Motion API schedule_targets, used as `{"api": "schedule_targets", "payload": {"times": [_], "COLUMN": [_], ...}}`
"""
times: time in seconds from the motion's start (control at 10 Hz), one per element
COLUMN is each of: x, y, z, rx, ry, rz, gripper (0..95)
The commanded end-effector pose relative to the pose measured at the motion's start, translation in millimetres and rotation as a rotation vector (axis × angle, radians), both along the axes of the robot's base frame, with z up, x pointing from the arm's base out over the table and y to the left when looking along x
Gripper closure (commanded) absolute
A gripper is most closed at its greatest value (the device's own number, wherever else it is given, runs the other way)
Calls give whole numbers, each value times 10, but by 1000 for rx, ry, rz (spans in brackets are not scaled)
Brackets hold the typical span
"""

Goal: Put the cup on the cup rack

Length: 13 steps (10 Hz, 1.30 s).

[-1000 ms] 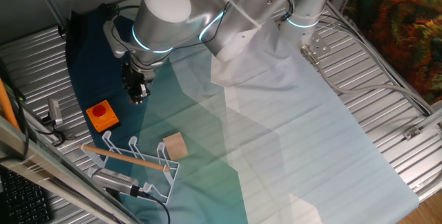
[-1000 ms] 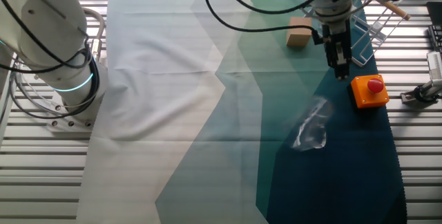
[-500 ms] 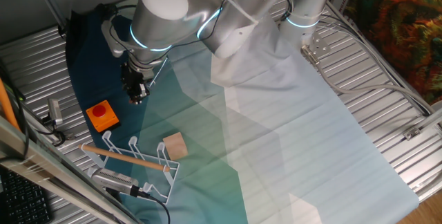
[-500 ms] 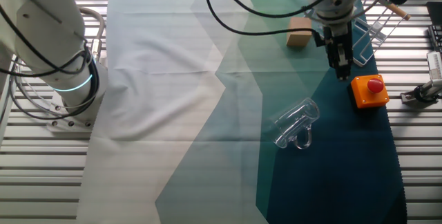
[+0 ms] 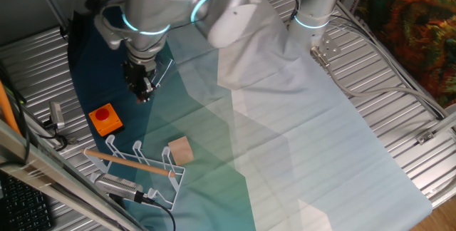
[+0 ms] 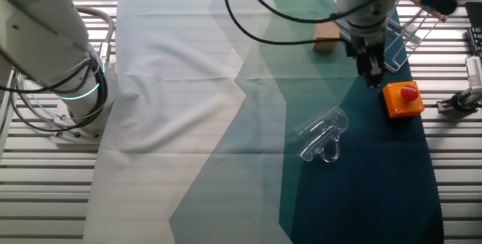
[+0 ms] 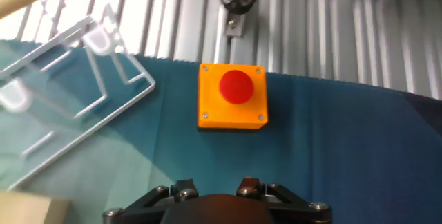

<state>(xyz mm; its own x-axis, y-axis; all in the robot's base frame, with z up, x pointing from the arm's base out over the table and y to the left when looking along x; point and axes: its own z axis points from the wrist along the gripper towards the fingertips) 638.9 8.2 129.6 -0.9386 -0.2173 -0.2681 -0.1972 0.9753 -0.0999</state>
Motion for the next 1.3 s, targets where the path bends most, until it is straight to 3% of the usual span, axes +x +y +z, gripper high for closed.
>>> {"api": "schedule_targets", "payload": {"times": [0.1, 0.2, 0.3, 0.5, 1.3], "x": [41, 41, 41, 41, 31], "y": [-12, -12, -12, -13, -161], "z": [-145, -146, -147, -149, -170], "rx": [15, 7, -2, -8, -14], "ry": [60, 97, 135, 179, 246], "rz": [88, 94, 102, 100, 146], "gripper": [760, 570, 760, 760, 760]}}
